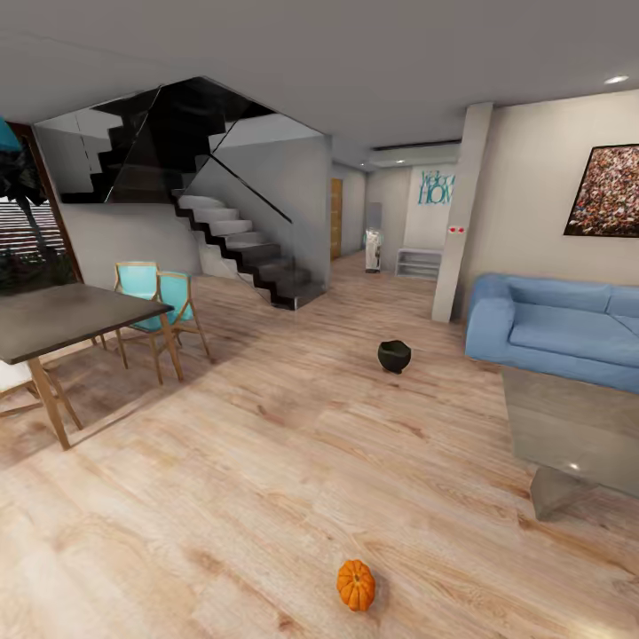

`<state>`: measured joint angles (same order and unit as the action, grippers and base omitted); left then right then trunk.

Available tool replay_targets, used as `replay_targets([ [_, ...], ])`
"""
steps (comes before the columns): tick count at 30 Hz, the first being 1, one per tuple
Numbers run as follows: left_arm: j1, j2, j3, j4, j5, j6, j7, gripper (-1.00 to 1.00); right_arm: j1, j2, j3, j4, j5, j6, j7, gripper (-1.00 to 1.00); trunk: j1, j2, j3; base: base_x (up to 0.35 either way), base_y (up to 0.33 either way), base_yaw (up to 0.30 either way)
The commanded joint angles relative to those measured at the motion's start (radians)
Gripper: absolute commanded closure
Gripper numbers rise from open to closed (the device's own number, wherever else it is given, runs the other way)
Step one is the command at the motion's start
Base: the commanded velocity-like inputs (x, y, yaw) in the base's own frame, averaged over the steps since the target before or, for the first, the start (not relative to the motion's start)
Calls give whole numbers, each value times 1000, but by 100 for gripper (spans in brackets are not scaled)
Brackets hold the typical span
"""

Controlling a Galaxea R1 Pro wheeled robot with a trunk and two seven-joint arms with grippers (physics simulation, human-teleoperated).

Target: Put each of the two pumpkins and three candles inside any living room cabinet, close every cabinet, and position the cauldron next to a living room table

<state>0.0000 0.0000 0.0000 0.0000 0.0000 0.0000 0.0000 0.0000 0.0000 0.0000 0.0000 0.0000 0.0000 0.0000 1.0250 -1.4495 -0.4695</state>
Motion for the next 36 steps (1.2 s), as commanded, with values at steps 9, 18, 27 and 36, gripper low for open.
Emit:
replay_targets([
  [9,5,5,-4,-12,-3,-8,-6,-100,-21,12,-3,-3,6,-8,1,-100,0,0,-1,-21,-52,0],
  [18,5,3,-5,-12,-5,-8,-5,-100,-21,15,-4,-3,6,-8,-3,-100,0,0,-1,-51,-122,96],
  [27,5,2,-5,-12,-5,-8,-5,-100,-21,16,-4,-3,6,-8,-6,-100,0,0,-1,-14,-32,258],
  [36,5,2,-5,-12,-5,-8,-5,-100,-21,35,-5,-3,2,-9,-9,-100,0,0,-1,-70,-84,273],
])
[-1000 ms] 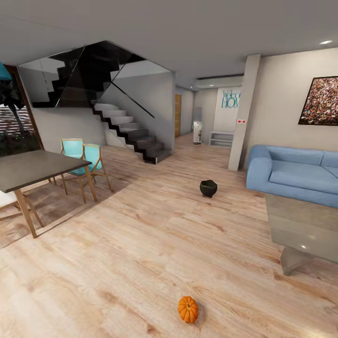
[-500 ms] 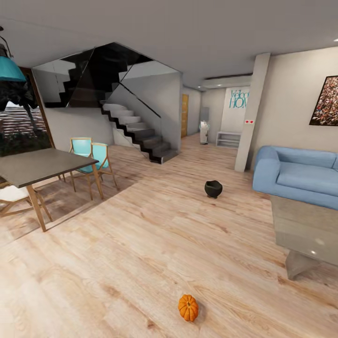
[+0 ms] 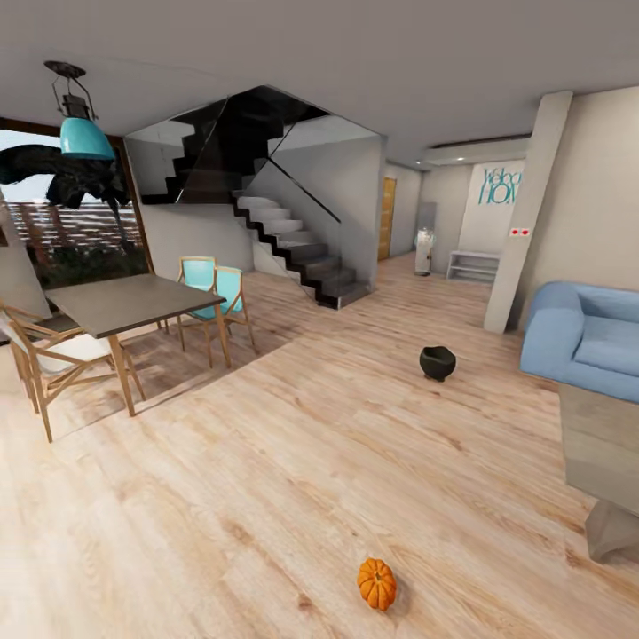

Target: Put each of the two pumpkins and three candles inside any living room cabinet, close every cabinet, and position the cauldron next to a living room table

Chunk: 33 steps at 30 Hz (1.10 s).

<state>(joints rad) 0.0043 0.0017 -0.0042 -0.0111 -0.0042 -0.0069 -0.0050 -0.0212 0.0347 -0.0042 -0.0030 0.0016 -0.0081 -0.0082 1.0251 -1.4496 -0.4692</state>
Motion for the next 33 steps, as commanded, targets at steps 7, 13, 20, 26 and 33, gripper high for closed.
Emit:
replay_targets([
  [7,0,0,0,-2,-1,-5,0,-100,0,2,-1,0,-24,-3,-1,-100,0,0,-1,-6,-6,275],
  [13,0,4,0,-1,-1,-72,-1,-100,0,1,1,0,-177,-53,-1,-100,0,0,-3,0,0,275],
  [20,0,9,-1,-2,0,-81,-1,-100,0,1,1,0,-192,-101,-1,-100,0,0,-5,0,0,275],
  [26,0,9,0,-1,0,-82,-1,-100,0,2,-2,0,-194,-130,-1,-100,0,0,-8,0,0,275],
  [33,0,9,0,-1,0,-82,-1,-100,0,2,-2,0,-195,-136,-1,-100,0,0,-12,0,0,274],
])
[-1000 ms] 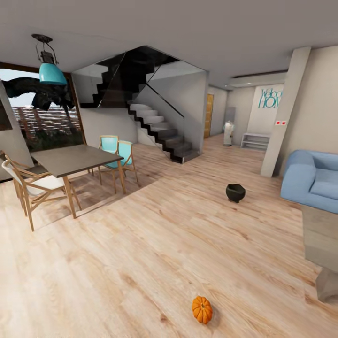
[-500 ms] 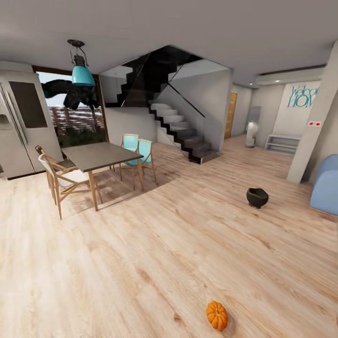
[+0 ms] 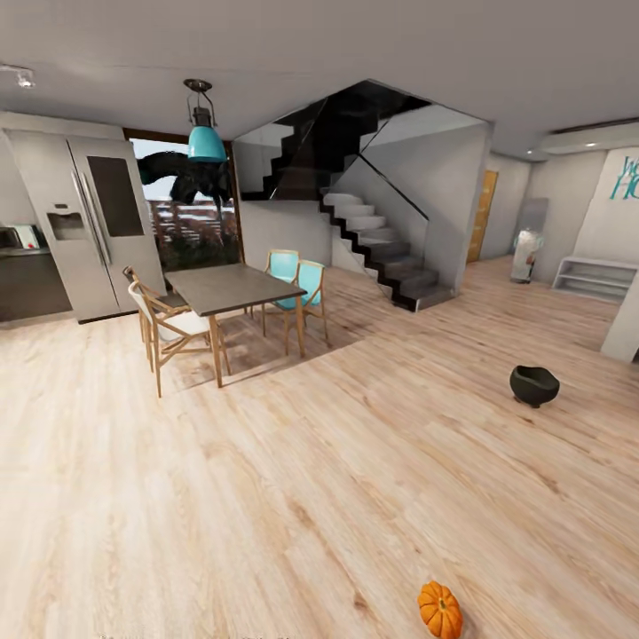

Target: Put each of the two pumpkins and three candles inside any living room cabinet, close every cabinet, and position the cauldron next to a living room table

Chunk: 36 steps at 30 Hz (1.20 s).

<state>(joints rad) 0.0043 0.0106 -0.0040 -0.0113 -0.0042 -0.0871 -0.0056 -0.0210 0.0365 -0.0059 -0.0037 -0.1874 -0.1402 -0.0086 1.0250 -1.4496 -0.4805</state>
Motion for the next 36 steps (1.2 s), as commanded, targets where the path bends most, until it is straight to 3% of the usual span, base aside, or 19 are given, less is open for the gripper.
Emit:
replay_targets([
  [1,0,0,-1,-1,0,-2,-1,-100,0,0,0,1,-6,-4,-1,-100,0,0,-1,0,0,273],
  [9,0,-9,-9,-2,-8,-2,-1,-100,0,1,1,1,-6,-30,-2,-100,0,0,-5,0,-15,272],
  [20,0,-10,-11,-2,-10,-3,-1,-100,0,0,3,-1,-4,-31,-1,-100,0,0,-5,0,-219,263],
  [33,0,-12,-11,-2,-10,-3,-1,-100,0,4,2,-1,-7,-50,-2,-100,0,0,-5,-30,-14,270],
  [36,0,-12,-11,-2,-10,-3,-1,-100,0,18,1,1,-8,-102,-2,-100,0,0,-5,-125,0,284],
])
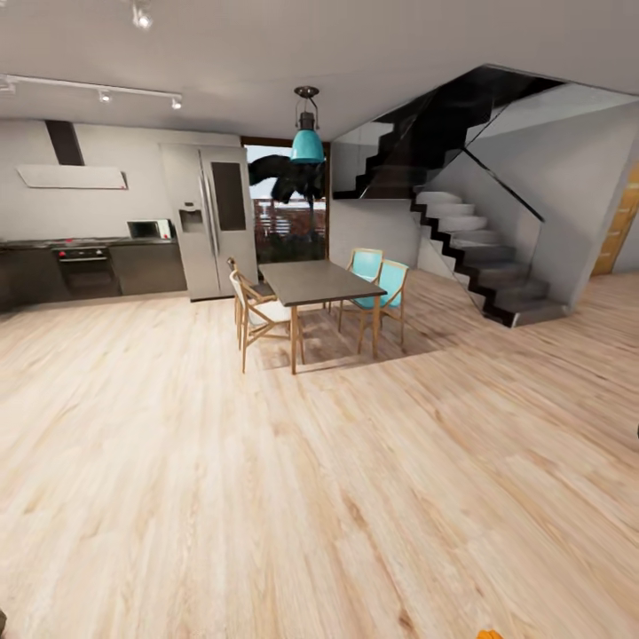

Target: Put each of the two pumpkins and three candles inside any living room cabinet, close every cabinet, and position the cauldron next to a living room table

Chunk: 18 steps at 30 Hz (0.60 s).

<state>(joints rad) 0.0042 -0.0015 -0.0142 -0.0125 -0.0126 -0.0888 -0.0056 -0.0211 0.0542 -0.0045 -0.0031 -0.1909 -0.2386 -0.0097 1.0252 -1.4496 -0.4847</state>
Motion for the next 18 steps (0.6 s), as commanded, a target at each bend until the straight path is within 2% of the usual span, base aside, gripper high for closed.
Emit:
replay_targets([
  [1,0,0,-1,-1,-1,-2,-1,-100,0,1,0,1,-7,-11,-1,-100,0,0,-1,-81,0,284],
  [3,0,2,-1,-1,-1,-2,-1,-100,0,3,0,1,-41,-33,-1,-100,0,0,-1,-34,0,284],
  [7,0,1,-1,-1,-1,-2,-1,-100,0,3,1,2,-133,-42,0,-100,0,0,-1,-9,0,285],
  [8,0,1,-1,-1,-1,-2,-1,-100,0,3,1,2,-142,-43,0,-100,0,0,-1,-2,0,285],
  [13,0,3,-2,-1,-1,-2,-1,-100,0,1,1,1,-161,-44,0,-100,0,0,0,-1,0,270],
  [18,0,3,-3,-1,-1,-2,-1,-100,0,1,1,0,-164,-43,0,-100,0,0,0,0,0,205],
])
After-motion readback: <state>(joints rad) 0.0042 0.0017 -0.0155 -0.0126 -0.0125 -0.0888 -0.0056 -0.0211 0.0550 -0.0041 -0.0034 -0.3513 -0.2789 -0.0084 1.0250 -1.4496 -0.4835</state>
